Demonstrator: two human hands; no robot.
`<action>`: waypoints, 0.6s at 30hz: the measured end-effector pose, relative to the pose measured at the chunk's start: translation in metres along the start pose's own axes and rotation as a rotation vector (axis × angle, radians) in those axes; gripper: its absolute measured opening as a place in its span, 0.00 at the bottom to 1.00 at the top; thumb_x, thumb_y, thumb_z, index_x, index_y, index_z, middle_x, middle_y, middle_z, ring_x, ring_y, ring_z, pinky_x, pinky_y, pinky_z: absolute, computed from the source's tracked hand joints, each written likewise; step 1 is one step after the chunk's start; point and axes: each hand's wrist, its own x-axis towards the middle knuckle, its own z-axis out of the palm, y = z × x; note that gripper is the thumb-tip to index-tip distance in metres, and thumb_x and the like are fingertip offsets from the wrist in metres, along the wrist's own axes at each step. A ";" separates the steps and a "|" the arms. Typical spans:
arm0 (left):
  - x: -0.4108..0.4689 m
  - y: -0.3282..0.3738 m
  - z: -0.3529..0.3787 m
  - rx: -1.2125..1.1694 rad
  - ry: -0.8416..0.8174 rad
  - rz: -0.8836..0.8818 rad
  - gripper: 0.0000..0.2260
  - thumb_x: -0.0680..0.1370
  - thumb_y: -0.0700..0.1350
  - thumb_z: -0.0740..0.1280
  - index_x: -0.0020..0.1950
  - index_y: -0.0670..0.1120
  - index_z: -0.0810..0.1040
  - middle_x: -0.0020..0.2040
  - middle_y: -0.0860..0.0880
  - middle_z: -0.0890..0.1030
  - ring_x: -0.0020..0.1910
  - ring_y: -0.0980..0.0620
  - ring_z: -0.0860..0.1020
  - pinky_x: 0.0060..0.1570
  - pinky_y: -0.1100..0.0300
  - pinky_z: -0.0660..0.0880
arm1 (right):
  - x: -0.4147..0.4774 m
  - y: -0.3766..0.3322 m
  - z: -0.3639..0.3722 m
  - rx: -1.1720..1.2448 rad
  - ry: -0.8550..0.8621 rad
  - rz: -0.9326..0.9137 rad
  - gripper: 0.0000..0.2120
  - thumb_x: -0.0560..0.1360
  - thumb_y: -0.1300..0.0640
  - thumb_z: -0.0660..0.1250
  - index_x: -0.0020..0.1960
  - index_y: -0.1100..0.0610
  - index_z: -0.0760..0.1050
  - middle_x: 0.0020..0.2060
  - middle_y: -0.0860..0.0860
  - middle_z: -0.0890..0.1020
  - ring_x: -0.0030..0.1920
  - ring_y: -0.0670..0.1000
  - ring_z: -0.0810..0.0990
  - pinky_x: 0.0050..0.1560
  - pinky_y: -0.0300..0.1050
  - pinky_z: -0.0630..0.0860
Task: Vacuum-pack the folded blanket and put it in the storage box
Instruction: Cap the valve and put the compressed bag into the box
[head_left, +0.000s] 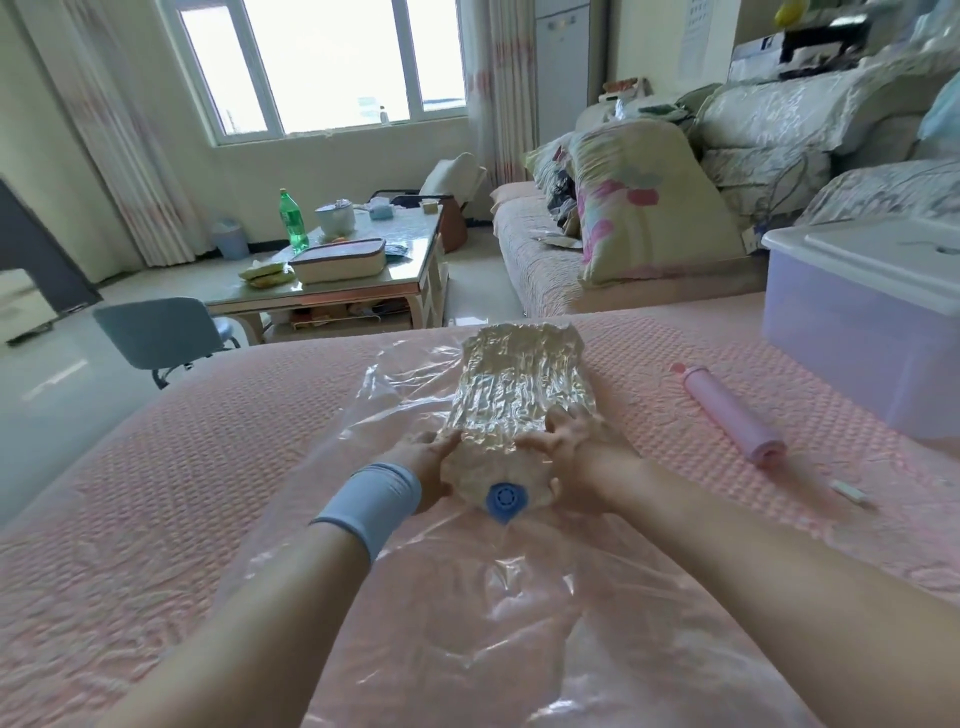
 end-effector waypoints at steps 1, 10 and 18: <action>-0.008 0.003 0.000 0.000 0.009 0.016 0.35 0.78 0.53 0.65 0.78 0.61 0.47 0.80 0.53 0.50 0.77 0.44 0.55 0.71 0.43 0.63 | 0.000 0.000 0.002 -0.021 -0.011 -0.003 0.41 0.76 0.53 0.69 0.79 0.35 0.48 0.78 0.53 0.53 0.77 0.59 0.53 0.75 0.58 0.61; -0.097 0.050 -0.012 -0.010 0.050 0.242 0.16 0.75 0.59 0.68 0.61 0.55 0.77 0.60 0.51 0.74 0.59 0.49 0.74 0.60 0.54 0.72 | -0.079 -0.027 0.044 0.141 -0.141 -0.359 0.58 0.59 0.21 0.66 0.79 0.41 0.44 0.80 0.47 0.44 0.78 0.55 0.42 0.77 0.57 0.47; -0.140 0.077 0.000 -0.009 -0.294 0.204 0.35 0.64 0.71 0.71 0.66 0.59 0.68 0.66 0.55 0.70 0.63 0.48 0.72 0.64 0.48 0.70 | -0.125 -0.030 0.052 0.037 -0.134 -0.410 0.52 0.61 0.37 0.76 0.77 0.48 0.53 0.73 0.48 0.64 0.73 0.52 0.64 0.68 0.50 0.69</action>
